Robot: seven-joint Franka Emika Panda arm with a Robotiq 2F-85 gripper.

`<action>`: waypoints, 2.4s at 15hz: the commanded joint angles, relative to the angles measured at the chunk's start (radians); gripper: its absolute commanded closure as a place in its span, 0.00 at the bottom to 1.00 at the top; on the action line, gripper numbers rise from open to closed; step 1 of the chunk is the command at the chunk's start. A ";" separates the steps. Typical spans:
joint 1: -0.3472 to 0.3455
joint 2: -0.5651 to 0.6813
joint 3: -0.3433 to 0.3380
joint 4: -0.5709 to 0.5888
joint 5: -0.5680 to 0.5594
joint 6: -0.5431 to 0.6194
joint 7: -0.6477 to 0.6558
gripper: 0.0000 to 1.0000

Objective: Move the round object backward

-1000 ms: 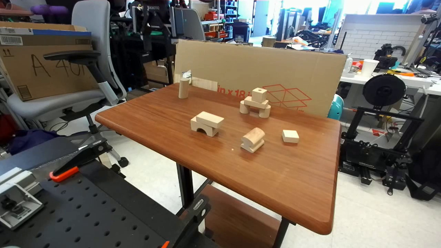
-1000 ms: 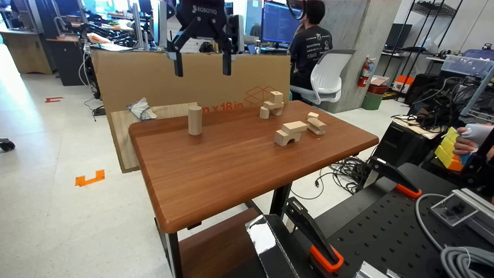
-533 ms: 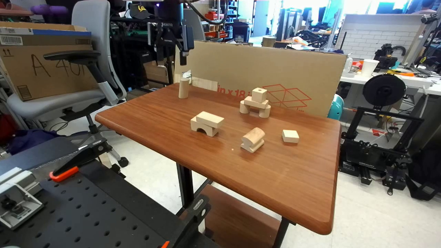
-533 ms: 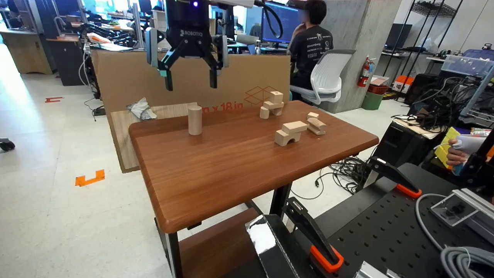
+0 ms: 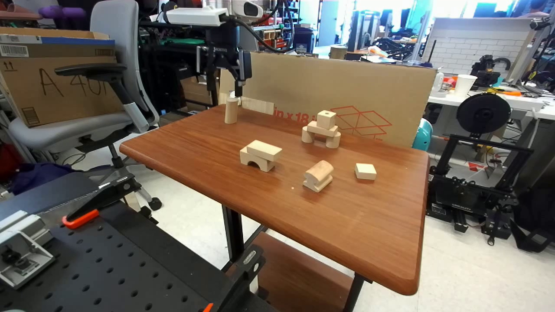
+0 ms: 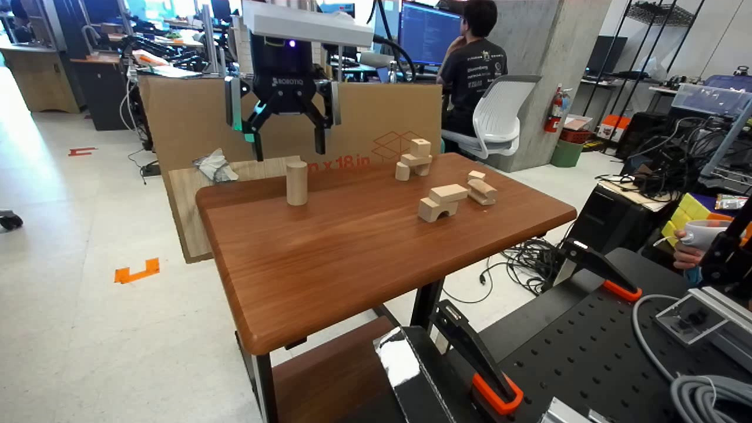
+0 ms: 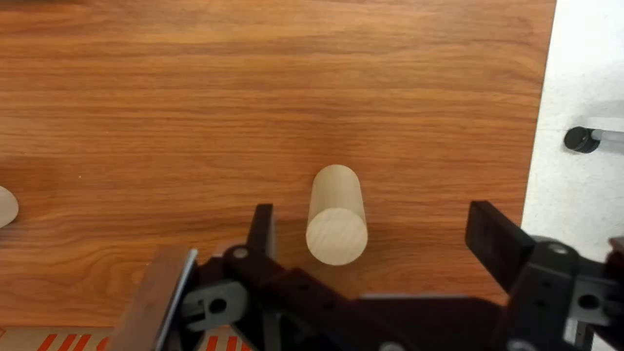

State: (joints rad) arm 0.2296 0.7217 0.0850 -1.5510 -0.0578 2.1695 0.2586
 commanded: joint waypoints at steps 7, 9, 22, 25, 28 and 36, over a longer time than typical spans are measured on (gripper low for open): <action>0.036 0.133 -0.044 0.170 -0.022 -0.118 -0.004 0.26; 0.034 0.130 -0.039 0.176 -0.016 -0.111 -0.011 0.42; 0.007 -0.040 -0.025 0.038 0.019 -0.096 -0.018 0.89; -0.007 -0.138 -0.021 -0.073 0.028 -0.097 -0.028 0.89; -0.019 -0.206 -0.023 -0.182 0.031 -0.103 -0.022 0.89; -0.072 -0.245 -0.025 -0.404 0.031 0.078 -0.057 0.89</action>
State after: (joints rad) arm 0.1822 0.5233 0.0524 -1.8482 -0.0500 2.1546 0.2439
